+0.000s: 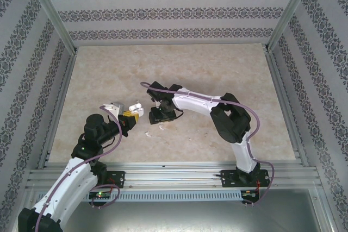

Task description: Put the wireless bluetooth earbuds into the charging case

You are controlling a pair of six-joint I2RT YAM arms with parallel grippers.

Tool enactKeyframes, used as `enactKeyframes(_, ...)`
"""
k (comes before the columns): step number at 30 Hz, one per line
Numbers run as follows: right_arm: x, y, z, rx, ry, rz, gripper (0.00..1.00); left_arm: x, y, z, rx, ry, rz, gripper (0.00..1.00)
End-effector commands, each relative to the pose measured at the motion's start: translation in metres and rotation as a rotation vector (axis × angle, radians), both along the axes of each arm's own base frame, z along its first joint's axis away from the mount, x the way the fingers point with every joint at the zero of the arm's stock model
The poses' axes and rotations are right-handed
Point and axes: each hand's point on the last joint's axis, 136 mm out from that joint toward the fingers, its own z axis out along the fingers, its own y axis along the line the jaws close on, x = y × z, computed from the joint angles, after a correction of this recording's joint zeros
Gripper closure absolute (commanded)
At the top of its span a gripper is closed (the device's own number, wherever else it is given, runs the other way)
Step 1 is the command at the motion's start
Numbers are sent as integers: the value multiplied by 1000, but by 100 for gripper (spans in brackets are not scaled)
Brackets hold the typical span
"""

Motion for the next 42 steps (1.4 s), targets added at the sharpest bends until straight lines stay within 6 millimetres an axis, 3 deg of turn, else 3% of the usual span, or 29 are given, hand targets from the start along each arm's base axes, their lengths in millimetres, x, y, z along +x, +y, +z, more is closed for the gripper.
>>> enactKeyframes(1,-1,-6,-1,-74,-15,58,48,5,2,18,17,-45,0,100)
enactKeyframes(24,-21,-2,-36,-105,49,97,58,-2,3,8,-26,-19,12,100)
enactKeyframes(29,-22,-2,-41,-114,54,100,68,-3,2,8,-33,-19,5,100)
enactKeyframes(37,-14,-8,-17,-79,-13,62,84,-2,-8,25,-101,-95,-47,100)
enactKeyframes(42,1,-26,33,18,-146,-55,86,1,-20,47,-126,-191,-130,100)
